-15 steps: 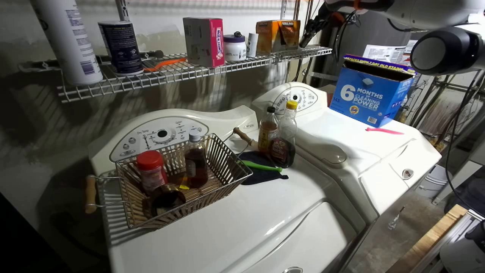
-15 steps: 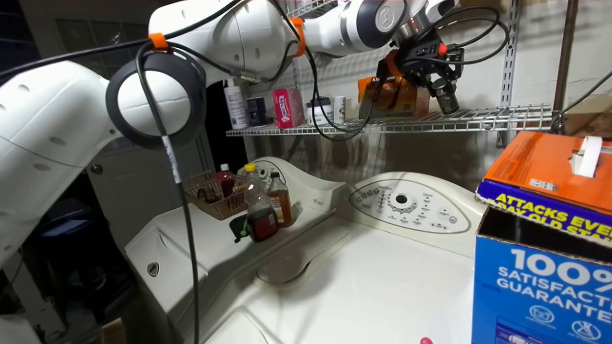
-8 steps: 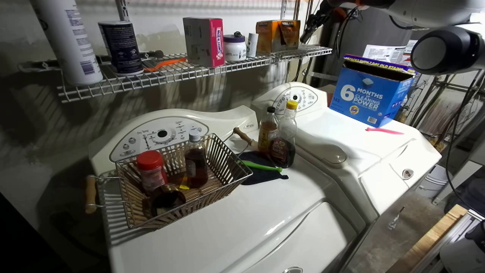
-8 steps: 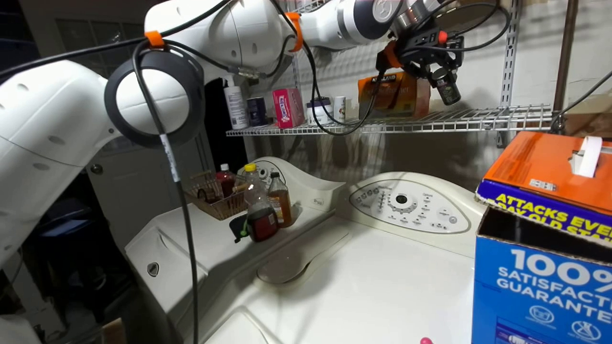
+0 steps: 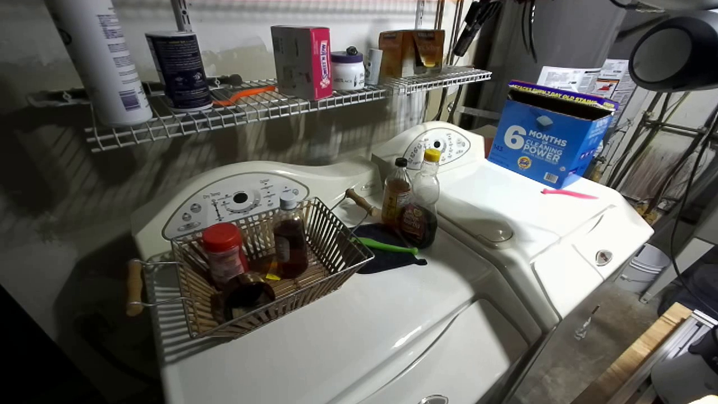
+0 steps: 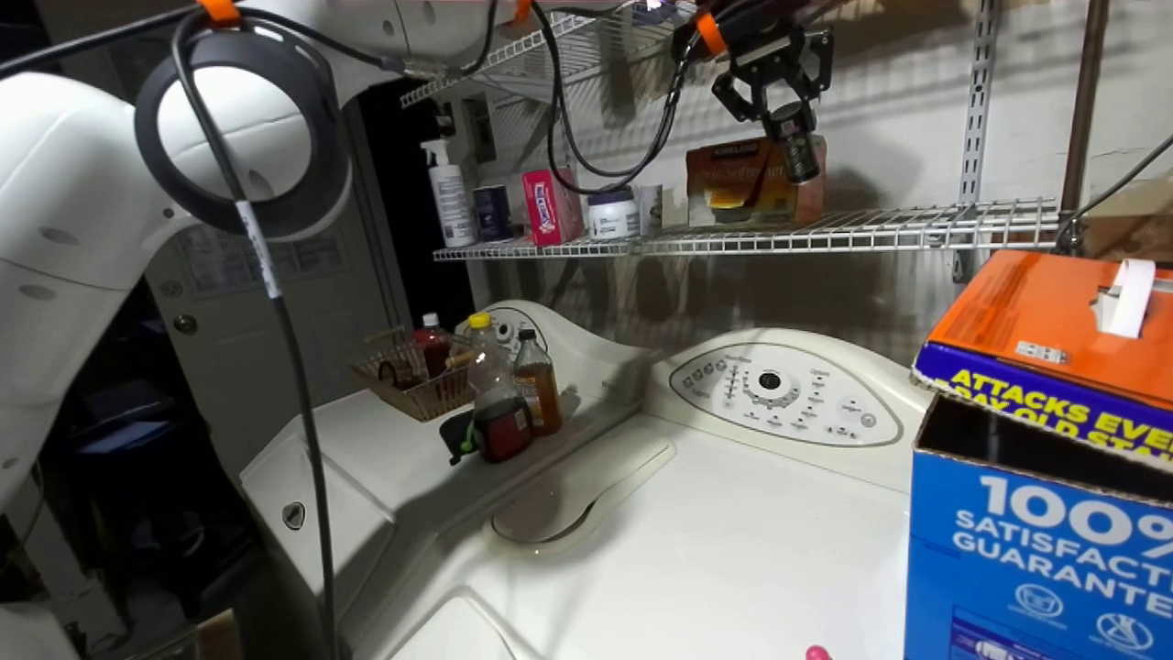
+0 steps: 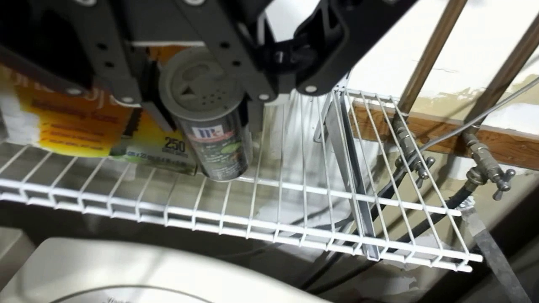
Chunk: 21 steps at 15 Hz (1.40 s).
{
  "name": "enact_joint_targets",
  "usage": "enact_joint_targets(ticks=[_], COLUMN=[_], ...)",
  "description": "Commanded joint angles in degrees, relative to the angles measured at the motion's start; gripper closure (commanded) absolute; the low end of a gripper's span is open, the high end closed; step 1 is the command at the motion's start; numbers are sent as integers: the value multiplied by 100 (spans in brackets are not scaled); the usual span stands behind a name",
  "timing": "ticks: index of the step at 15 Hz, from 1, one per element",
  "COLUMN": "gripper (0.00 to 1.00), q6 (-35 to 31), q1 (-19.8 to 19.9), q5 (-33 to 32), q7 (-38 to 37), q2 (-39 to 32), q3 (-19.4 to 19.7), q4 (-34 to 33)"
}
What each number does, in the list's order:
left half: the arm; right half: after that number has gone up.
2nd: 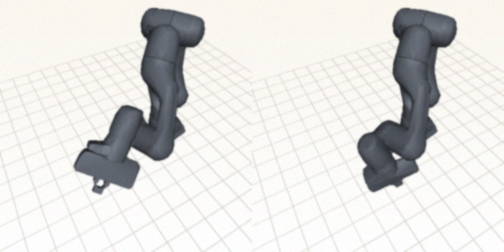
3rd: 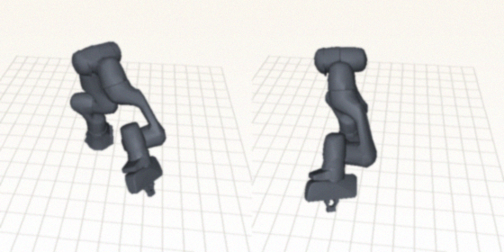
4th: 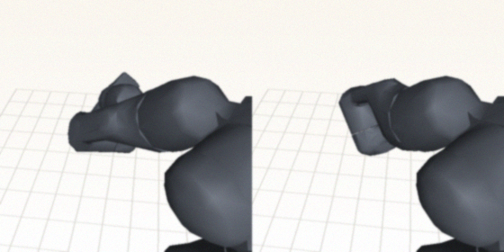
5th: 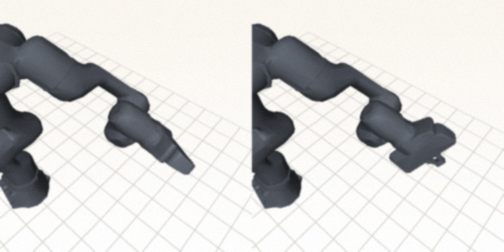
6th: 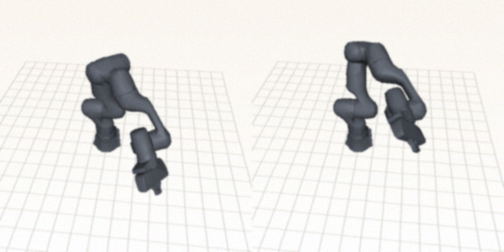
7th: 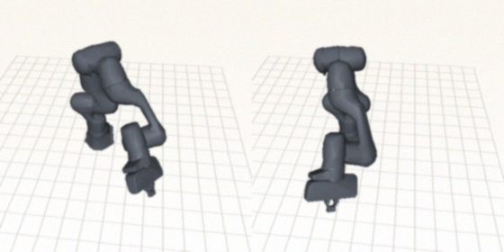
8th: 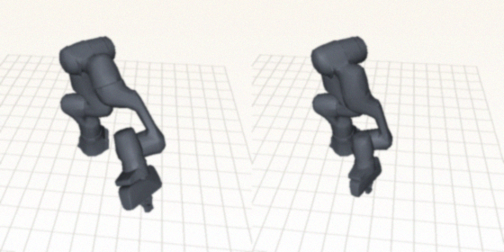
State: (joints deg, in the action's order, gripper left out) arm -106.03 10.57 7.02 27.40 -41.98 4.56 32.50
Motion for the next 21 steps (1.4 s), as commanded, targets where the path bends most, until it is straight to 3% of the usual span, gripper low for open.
enact_joint_targets(ticks=[1, 10, 13, 15, 16, 20, 21], gripper=[80, 80, 80, 80, 55, 55, 80], q6=[692, 1352, 1956, 1971, 1841, 1853, 1853], q1=[-16, -734, -963, -1061, -1037, -1099, -1094], q5=[-72, -75, -76, 88, 19, 20, 20], q7=[567, 2061, 2232, 2084, 2045, 2043, 2043], q2=[145, 486, 704, 694, 694, 701, 701], q3=[-38, -276, -315, -393, -314, -367, -367], q4=[-48, -133, -100, -143, -74, -73, -73])
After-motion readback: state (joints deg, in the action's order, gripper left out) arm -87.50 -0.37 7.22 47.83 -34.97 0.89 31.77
